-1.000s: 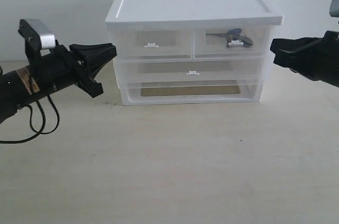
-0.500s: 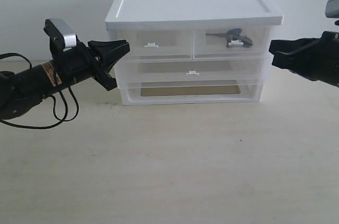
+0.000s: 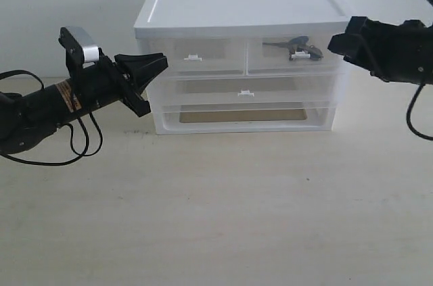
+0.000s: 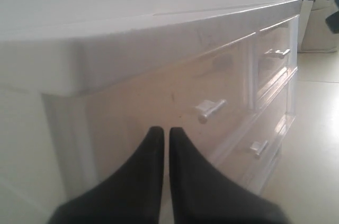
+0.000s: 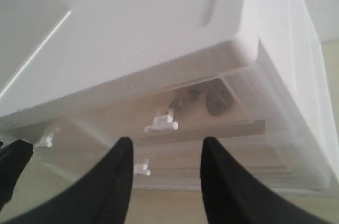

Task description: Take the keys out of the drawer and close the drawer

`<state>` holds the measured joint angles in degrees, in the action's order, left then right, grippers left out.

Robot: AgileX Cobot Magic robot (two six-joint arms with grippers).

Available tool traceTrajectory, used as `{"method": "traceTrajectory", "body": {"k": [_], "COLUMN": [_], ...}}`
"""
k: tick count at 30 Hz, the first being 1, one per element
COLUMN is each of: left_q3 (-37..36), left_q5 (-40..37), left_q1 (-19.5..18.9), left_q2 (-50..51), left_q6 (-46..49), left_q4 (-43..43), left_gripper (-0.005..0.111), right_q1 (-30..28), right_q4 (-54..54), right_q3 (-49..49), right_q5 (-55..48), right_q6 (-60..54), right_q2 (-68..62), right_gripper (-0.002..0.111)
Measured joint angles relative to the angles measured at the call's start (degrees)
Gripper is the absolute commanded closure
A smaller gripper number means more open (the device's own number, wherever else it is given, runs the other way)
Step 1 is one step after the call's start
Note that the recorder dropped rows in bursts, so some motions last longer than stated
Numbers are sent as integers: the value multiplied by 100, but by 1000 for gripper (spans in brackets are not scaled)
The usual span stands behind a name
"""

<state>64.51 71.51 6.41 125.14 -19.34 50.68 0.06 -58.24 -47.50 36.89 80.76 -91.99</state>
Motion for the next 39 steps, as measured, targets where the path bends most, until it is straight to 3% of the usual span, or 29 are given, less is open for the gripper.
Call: {"method": "traceTrajectory", "body": {"k": [4, 9, 19, 27, 39], "left_q3": [0, 0, 11, 11, 42], "left_q5": [0, 0, -68, -79, -103], "left_q1": [0, 14, 36, 82, 138], "left_q2": [0, 0, 10, 10, 10], "left_q6": [-96, -108, -108, -108, -108], "left_q4": [0, 0, 0, -3, -39], "left_gripper": [102, 102, 102, 102, 102], "right_q1": [0, -11, -12, 0, 74], "right_q4": [-791, -882, -953, -1016, -583], "right_q3": [-773, -1148, -1354, -1367, -1367], "right_q5": [-58, 519, 2125, 1536, 1645], "right_q6": [1608, 1958, 2143, 2012, 1879], "right_q2": [-838, -1567, -1880, -1880, -1880], "right_gripper": [70, 70, 70, 70, 70]}}
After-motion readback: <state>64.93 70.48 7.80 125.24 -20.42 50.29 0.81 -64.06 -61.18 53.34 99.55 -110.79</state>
